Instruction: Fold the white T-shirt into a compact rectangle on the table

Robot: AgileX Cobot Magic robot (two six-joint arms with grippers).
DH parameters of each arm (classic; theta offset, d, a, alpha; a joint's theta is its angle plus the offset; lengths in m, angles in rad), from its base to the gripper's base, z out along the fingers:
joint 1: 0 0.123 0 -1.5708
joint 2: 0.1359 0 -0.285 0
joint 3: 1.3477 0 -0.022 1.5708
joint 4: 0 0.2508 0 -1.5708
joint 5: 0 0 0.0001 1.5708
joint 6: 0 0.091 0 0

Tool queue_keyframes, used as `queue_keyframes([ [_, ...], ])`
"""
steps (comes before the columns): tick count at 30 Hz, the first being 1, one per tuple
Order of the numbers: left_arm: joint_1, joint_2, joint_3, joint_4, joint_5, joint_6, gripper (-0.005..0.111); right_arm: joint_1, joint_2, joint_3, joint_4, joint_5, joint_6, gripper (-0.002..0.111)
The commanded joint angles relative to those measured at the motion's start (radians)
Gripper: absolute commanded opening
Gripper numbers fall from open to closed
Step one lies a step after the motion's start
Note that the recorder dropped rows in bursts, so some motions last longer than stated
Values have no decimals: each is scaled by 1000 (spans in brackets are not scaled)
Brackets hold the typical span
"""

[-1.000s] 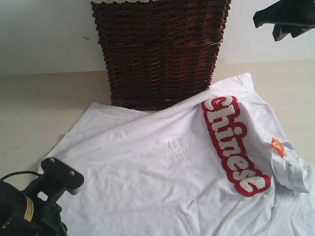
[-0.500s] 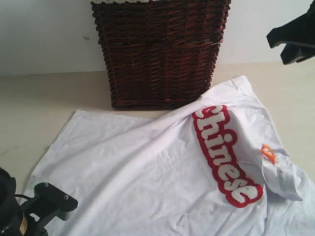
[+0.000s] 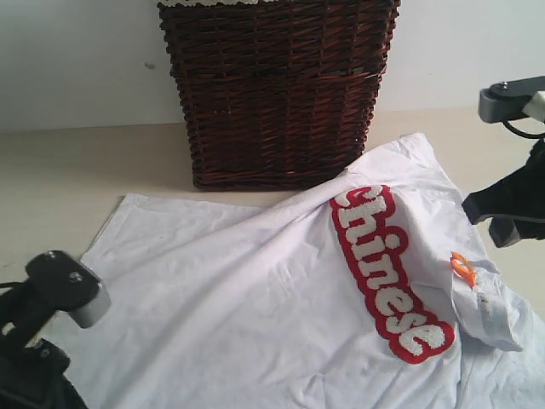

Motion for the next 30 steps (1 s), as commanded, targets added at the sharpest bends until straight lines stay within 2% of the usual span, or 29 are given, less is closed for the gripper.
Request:
queue_keyframes([
  [1,-6,-148,2,-31,57,15,0,-84,142,-11,-69,-138,118,47],
  [5,-6,-240,2,-25,65,-7,0,-117,280,-42,-20,-334,115,30],
  [9,-6,-266,2,-23,45,-12,0,-117,411,-120,54,-437,-4,-1],
  [20,-6,-254,2,-23,-13,-30,0,-165,841,-581,70,-230,-84,0],
  [25,-6,-254,2,-23,-10,-35,0,-186,1063,-949,54,-51,-84,0],
  [28,-6,-254,2,-23,-15,-35,0,-200,1122,-1095,52,54,-72,0],
  [30,-6,-254,2,-7,-18,-38,0,-210,1110,-1161,55,88,-59,8],
])
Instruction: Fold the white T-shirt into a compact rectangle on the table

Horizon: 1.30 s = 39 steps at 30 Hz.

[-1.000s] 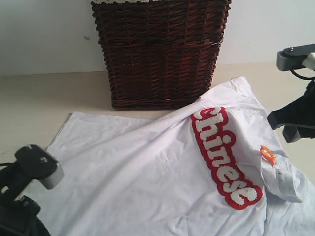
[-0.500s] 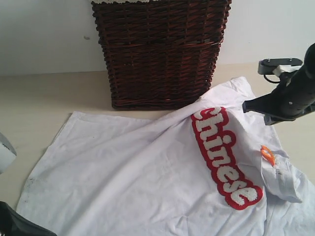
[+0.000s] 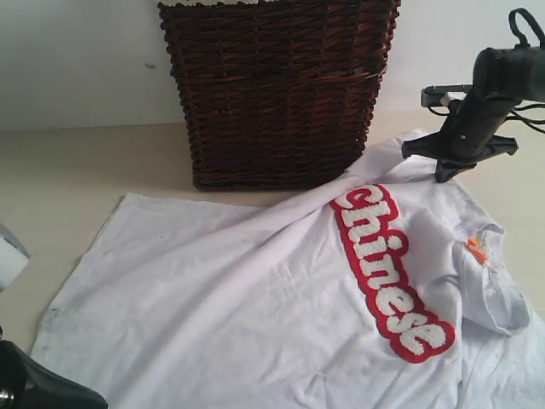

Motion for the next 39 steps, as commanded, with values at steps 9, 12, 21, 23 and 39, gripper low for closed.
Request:
queue_keyframes([
  [9,-6,1,2,132,-87,-95,0,-27,-210,-66,56,121,-70,14],
  [12,-6,3,4,163,-206,-117,0,-22,-302,64,162,94,-142,5],
  [21,411,697,-257,307,-581,-247,0,-22,-731,601,292,-118,-215,0],
  [23,443,861,-385,303,-496,-244,0,-22,-820,672,301,-118,-245,0],
  [39,546,1303,-816,661,-143,-420,0,-22,-951,811,463,-118,-353,0],
])
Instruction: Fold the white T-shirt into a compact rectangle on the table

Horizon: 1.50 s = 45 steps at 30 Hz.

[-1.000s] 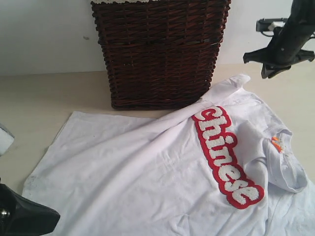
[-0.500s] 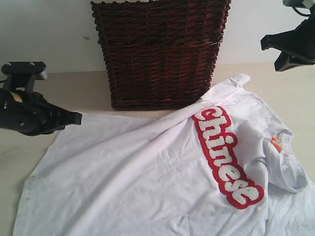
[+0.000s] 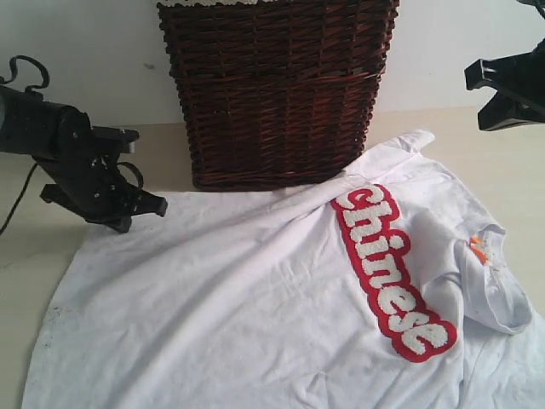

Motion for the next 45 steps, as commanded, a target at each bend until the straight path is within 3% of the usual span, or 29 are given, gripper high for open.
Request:
queue_keyframes([
  [1,81,49,1,160,80,-108,0,0,-7,3,11,-5,-15,0],
  [5,149,55,3,169,112,-114,0,0,-7,3,12,-19,-15,0],
  [8,158,48,3,143,104,-82,0,0,-7,3,14,-25,-15,0],
  [19,18,-81,3,-477,105,504,0,0,-7,3,28,57,-50,0],
  [24,-178,-155,39,-833,225,888,0,0,-26,3,28,49,-57,0],
  [31,-626,-160,61,-835,253,929,0,0,-128,3,25,43,-66,0],
  [35,-829,-149,61,-835,47,915,0,0,-161,3,25,39,-66,0],
  [38,-909,-121,43,-828,-76,859,0,0,-167,3,33,41,-66,0],
  [45,-925,5,-98,-790,71,703,0,0,-167,3,46,34,-66,0],
])
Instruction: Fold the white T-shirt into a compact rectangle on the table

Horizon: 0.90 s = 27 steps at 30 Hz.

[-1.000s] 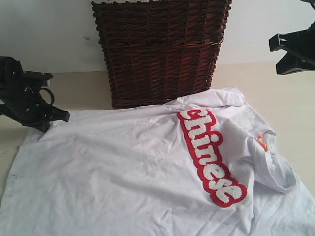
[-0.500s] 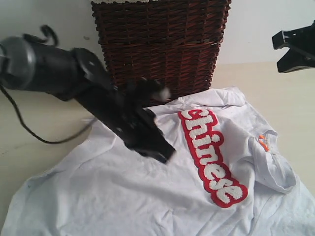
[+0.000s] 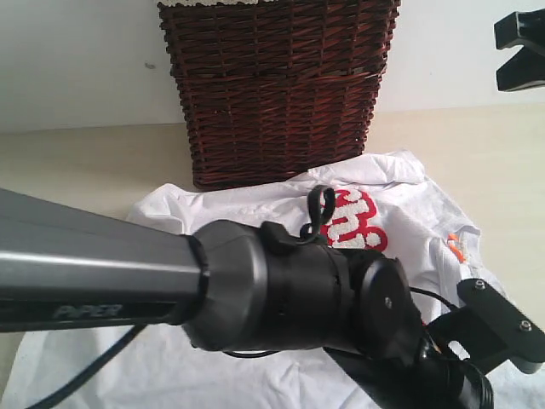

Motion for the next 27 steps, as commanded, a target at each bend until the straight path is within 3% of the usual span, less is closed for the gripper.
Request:
queue_keyframes([
  [1,-2,73,-93,50,82,-120,0,0,-7,3,12,-20,-11,0],
  [6,-9,150,-167,111,184,-198,0,0,-7,3,14,-29,-11,0],
  [12,-11,186,-169,180,359,-254,0,0,-7,1,17,-37,-11,0],
  [18,-67,190,-169,192,526,-219,0,0,-7,1,21,-35,-15,0],
  [27,-84,117,-169,196,542,-200,0,0,-1,1,6,-1,-20,0],
])
